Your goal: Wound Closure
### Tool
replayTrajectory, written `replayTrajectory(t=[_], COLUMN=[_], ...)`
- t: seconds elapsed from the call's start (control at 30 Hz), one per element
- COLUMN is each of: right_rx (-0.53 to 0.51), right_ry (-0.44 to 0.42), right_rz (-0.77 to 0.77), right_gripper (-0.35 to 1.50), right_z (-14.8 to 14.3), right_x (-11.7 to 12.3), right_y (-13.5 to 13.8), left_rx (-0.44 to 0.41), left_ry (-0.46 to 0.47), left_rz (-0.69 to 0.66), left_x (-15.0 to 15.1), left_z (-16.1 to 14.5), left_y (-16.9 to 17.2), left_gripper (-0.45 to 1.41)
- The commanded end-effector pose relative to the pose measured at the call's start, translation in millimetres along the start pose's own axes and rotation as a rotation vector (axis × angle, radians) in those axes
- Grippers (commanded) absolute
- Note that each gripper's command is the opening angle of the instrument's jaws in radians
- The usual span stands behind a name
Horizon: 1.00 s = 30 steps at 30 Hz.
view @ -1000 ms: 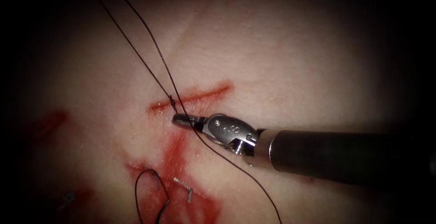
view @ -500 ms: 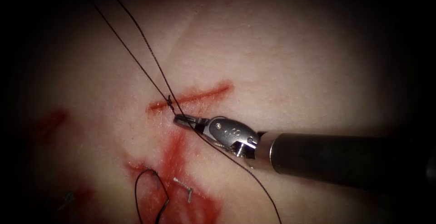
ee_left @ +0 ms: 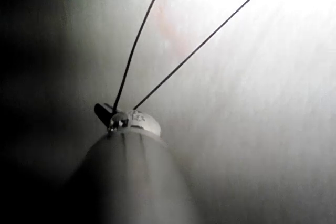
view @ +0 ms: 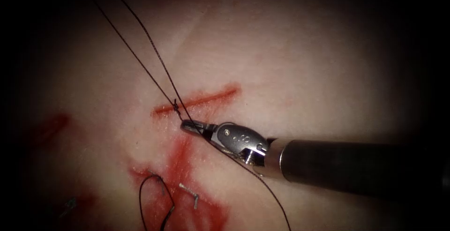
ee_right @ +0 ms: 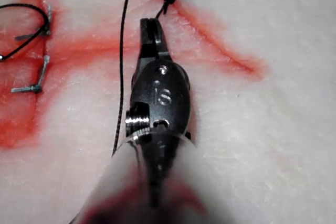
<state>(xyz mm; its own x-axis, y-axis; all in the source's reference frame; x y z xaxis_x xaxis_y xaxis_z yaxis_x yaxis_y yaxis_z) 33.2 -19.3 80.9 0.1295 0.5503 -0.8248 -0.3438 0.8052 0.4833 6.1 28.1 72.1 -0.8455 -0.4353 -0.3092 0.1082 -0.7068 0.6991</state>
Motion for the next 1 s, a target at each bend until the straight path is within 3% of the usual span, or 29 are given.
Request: replayTrajectory(t=[0.03,0.2,0.37,0.43,0.5,0.53,0.63,0.8,1.0], right_rx=[0.003,0.082,0.087,0.084,0.085,0.085,0.069,0.067,0.046], right_ry=[0.017,0.056,0.057,0.056,0.057,0.057,0.05,-0.035,-0.061], right_rz=[0.008,0.03,0.035,0.037,0.041,0.041,0.052,0.015,-0.046], right_gripper=[-0.35,-0.35,-0.32,-0.11,0.27,0.27,1.2,1.33,1.31], right_z=[0.6,0.6,0.6,0.6,0.6,0.6,0.4,0.4,0.9], right_x=[0.1,2.1,2.8,3.0,3.3,3.3,4.2,4.7,5.7], right_y=[-0.4,0.3,1.0,1.3,1.7,1.7,1.9,1.8,2.3], left_rx=[0.008,0.033,0.059,0.067,0.077,0.077,0.07,0.061,0.069], left_ry=[0.026,0.142,0.275,0.313,0.364,0.364,0.431,0.481,0.537], left_rz=[-0.015,-0.093,-0.187,-0.208,-0.23,-0.23,-0.256,-0.279,-0.318], left_x=[0.3,3.6,8.0,9.6,12.0,12.0,14.7,16.1,18.5], left_z=[0.7,-0.2,-1.4,-1.8,-2.5,-2.5,-4.2,-6.3,-9.2], left_y=[-0.2,0.2,0.8,1.0,1.4,1.4,1.5,0.5,-0.8], left_gripper=[-0.45,-0.45,-0.45,-0.45,-0.45,-0.45,-0.45,-0.45,-0.45])
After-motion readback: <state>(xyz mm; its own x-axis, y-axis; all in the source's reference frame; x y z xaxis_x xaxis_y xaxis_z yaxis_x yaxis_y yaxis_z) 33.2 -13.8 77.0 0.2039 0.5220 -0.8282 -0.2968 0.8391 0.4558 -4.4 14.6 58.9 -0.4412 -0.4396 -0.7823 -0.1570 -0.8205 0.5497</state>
